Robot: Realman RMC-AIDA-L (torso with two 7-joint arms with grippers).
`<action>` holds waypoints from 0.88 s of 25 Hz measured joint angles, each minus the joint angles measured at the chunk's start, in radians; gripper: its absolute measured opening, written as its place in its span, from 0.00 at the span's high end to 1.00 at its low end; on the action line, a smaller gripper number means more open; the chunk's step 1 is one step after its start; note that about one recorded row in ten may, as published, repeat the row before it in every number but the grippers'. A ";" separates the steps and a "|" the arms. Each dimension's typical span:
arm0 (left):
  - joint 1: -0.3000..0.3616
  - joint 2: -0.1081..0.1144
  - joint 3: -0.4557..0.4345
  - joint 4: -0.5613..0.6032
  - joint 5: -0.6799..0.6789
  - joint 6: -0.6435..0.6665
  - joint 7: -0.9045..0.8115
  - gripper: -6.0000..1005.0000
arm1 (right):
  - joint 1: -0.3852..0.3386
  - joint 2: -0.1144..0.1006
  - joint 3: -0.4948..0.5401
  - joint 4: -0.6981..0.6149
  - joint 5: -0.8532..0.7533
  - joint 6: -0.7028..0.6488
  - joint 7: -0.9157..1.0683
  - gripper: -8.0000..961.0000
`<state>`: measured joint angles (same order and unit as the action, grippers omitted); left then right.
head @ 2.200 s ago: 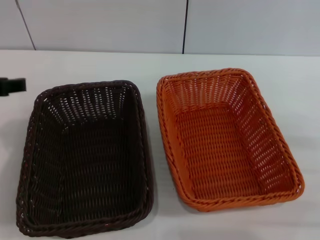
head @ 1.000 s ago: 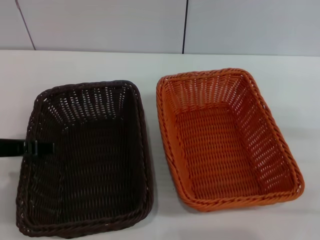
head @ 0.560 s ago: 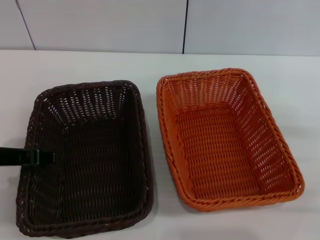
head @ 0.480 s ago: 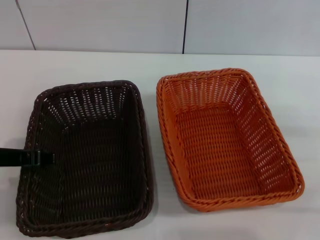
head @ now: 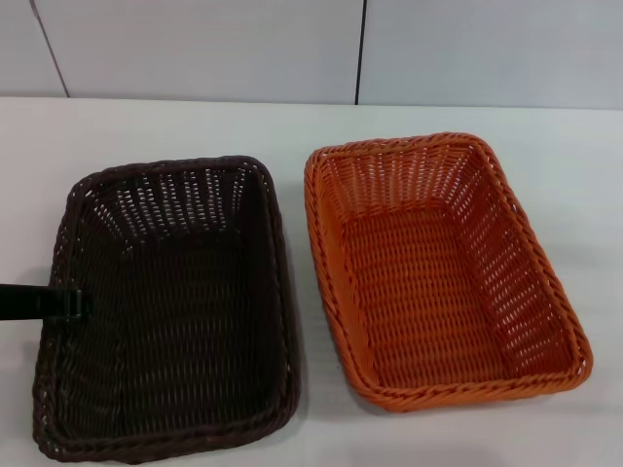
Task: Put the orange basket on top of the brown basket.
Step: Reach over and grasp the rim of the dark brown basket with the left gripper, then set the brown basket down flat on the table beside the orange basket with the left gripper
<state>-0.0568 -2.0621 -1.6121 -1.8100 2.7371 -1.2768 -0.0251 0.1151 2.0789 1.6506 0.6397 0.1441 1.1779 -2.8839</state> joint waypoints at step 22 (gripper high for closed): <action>-0.161 0.006 -0.430 0.104 -0.192 -0.103 0.600 0.79 | -0.023 0.004 0.009 0.004 0.007 0.019 0.000 0.17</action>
<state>-0.2180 -2.0563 -2.0418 -1.7056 2.5449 -1.3800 0.5752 0.0923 2.0831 1.6592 0.6441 0.1514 1.1972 -2.8838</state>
